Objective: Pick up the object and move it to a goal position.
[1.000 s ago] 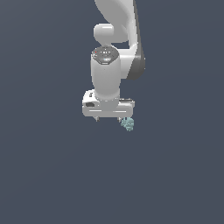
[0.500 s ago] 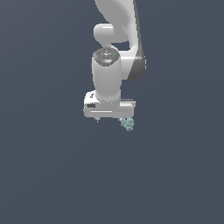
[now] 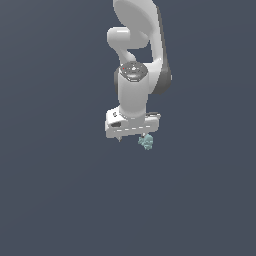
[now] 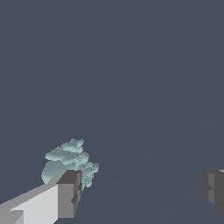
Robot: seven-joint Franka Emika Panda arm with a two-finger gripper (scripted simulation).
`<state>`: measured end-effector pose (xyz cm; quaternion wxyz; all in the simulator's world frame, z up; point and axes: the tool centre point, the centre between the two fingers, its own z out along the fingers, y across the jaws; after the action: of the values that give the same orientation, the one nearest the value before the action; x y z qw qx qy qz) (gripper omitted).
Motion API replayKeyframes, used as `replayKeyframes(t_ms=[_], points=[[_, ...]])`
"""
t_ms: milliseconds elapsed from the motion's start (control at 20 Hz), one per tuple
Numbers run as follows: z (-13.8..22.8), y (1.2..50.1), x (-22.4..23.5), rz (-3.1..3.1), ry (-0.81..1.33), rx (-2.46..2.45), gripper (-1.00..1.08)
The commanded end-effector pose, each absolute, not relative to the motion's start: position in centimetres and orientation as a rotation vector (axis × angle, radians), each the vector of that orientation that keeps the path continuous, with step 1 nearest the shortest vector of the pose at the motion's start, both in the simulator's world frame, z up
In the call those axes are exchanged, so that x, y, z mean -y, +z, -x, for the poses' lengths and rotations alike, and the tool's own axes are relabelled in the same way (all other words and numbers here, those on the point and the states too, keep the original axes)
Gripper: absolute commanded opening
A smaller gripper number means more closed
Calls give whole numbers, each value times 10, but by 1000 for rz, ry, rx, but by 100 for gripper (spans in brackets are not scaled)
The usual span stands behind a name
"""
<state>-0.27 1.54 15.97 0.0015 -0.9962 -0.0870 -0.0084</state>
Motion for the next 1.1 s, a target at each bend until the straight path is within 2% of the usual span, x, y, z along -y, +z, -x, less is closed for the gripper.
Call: replayKeyframes(t_ms=[0,550,1050], points=[[9,151,-26,3116,-22,395,100],[42,116,-75,2999,-4,940,100],[54,105,-91,2934,0,1122,100]])
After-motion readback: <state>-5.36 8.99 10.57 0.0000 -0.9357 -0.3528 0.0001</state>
